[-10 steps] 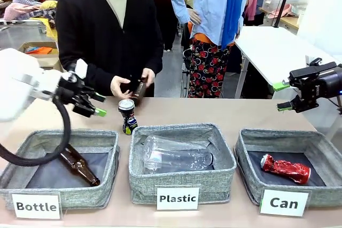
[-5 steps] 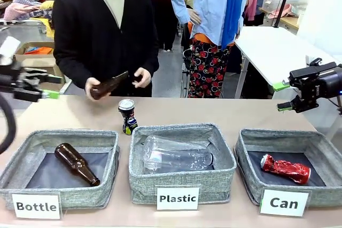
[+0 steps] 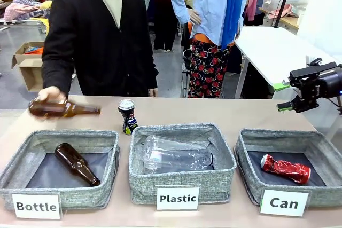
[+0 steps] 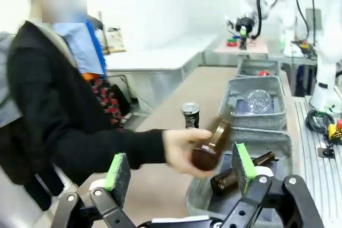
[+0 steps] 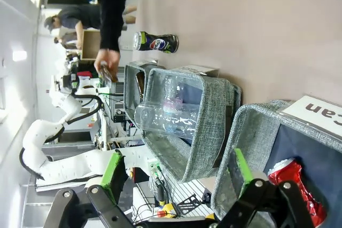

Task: Sort the can waste into the basket.
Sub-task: Pick up the can waste from the table and place it in the right Fabric basket.

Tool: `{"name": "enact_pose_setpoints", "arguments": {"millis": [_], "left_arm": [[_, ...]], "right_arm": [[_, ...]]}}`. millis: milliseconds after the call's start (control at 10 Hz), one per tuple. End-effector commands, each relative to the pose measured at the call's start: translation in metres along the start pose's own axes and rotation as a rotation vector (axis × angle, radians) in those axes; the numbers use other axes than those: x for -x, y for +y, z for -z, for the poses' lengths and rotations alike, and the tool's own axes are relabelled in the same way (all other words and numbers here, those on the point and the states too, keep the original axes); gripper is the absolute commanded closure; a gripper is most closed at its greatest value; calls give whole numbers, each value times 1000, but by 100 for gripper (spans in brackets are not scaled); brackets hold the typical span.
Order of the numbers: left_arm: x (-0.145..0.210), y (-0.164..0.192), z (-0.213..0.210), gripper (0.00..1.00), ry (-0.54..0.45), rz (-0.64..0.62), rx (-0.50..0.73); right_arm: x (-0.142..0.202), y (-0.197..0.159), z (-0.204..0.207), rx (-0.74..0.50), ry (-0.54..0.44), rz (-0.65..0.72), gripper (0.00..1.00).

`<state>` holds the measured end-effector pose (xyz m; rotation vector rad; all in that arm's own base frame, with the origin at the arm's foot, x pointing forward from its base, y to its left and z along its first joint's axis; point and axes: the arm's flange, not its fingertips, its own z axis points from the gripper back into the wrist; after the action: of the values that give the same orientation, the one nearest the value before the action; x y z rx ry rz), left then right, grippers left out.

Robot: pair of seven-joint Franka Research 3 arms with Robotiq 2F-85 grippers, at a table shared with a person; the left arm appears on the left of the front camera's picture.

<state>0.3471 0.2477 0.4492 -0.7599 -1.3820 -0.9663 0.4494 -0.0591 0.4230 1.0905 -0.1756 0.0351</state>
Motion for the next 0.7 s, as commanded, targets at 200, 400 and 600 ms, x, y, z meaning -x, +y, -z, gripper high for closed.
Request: {"name": "enact_pose_setpoints", "arguments": {"millis": [200,400,600], "left_arm": [[5,-19,-92,0,-85,-60,-37],[17,-28,-102,0,-131,-54,-21],[21,-28,-99,0,-127,-66,-30]], "right_arm": [[1,2,-2,-6,5,-20,0],[1,2,-2,-6,5,-20,0],[1,2,-2,-6,5,-20,0]]}}
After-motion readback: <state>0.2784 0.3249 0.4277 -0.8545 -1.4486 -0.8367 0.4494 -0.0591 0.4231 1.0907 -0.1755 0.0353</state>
